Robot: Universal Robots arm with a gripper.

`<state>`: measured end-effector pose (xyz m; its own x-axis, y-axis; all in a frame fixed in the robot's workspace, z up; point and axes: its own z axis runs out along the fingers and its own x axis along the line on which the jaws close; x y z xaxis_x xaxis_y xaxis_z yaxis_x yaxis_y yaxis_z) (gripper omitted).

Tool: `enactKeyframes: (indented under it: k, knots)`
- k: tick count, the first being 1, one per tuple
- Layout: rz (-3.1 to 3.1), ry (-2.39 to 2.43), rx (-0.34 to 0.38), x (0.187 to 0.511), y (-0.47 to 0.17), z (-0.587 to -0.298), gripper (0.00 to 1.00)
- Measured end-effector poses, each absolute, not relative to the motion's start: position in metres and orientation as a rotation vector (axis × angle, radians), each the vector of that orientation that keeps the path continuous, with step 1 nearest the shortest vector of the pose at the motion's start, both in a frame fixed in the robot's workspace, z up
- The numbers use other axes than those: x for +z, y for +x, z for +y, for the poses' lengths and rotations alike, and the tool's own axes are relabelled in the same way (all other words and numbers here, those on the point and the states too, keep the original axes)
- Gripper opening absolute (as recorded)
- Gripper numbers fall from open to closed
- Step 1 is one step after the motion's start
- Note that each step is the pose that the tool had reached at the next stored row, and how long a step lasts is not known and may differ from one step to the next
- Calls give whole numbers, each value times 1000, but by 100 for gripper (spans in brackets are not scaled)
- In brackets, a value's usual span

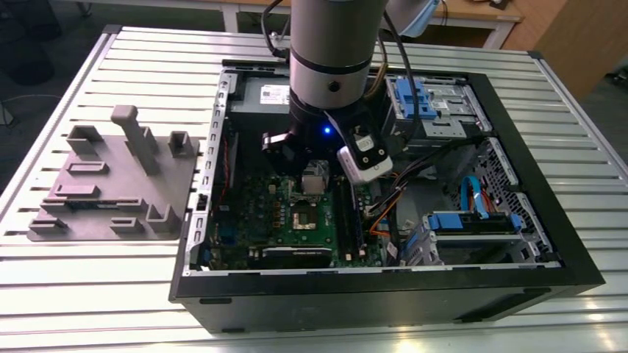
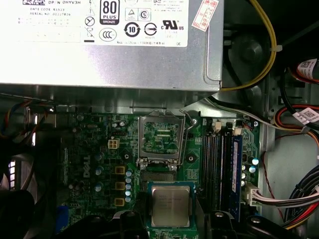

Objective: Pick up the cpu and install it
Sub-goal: 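Place the cpu into insertion slot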

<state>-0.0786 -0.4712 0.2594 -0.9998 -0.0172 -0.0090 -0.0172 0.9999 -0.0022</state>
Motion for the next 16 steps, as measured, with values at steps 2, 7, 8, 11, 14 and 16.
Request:
enactKeyframes:
  k: [2,7,8,11,14,16]
  knots:
    - [3133,-27,-3,259,-79,-471,47]
    - [3133,-27,-8,256,-79,-471,47]
    - [3132,-27,-10,254,-79,-471,47]
    - [3133,-27,-20,251,-79,-472,47]
    - [3133,-27,-40,249,-79,-472,47]
    - [3132,-27,-51,247,-79,-472,47]
